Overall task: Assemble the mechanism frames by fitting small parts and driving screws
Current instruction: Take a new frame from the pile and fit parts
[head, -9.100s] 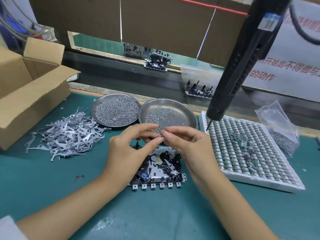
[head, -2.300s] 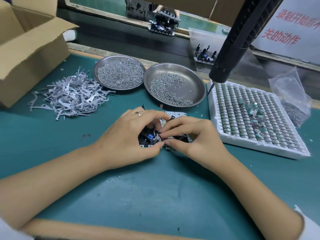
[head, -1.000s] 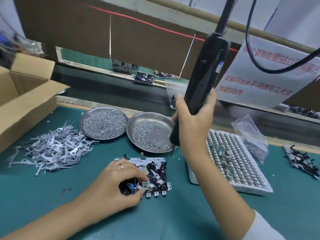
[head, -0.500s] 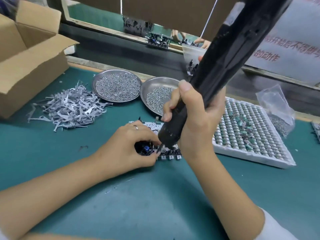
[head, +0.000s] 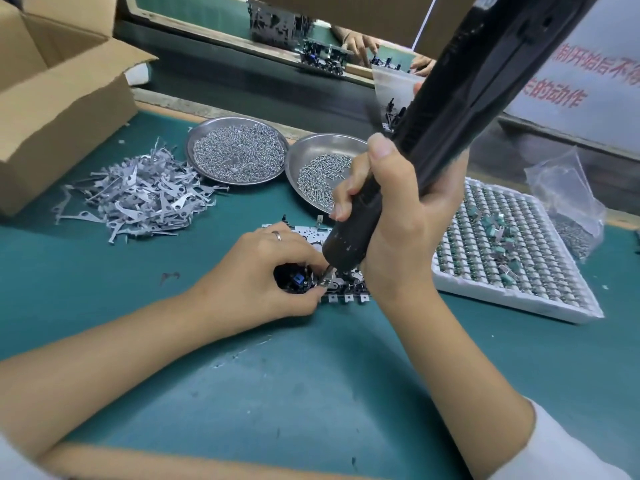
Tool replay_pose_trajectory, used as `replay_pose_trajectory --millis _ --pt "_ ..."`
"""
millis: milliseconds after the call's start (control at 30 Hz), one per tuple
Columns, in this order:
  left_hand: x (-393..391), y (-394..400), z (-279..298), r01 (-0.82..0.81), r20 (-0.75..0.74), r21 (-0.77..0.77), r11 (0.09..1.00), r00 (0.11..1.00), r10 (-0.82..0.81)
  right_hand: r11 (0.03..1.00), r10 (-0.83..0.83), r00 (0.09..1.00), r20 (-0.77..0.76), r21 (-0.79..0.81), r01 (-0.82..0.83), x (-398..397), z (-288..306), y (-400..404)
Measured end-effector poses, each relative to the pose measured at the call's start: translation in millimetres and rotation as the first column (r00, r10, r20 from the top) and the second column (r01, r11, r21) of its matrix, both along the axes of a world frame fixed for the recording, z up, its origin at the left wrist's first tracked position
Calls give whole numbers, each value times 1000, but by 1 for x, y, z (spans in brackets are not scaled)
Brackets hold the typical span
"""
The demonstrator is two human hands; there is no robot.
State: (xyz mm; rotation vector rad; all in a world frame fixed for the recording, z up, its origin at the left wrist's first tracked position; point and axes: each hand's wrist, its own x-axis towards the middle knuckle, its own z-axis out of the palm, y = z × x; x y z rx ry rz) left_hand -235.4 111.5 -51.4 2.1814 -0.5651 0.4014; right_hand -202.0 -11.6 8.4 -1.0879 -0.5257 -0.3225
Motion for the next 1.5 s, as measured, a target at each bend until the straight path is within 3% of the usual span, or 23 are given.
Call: replay_pose_trajectory --millis 1201,1301,1502 --pt "-2 -1 0 -19 -62 -20 1000 998 18 1000 -29 998 64 10 28 5 5 -13" --pt "-3 -1 1 -25 -71 -26 999 997 23 996 -80 997 20 -39 81 9 1 -12" --pt "-4 -2 2 -23 -65 -7 1000 998 23 998 -19 999 -27 -56 18 9 -2 -12"
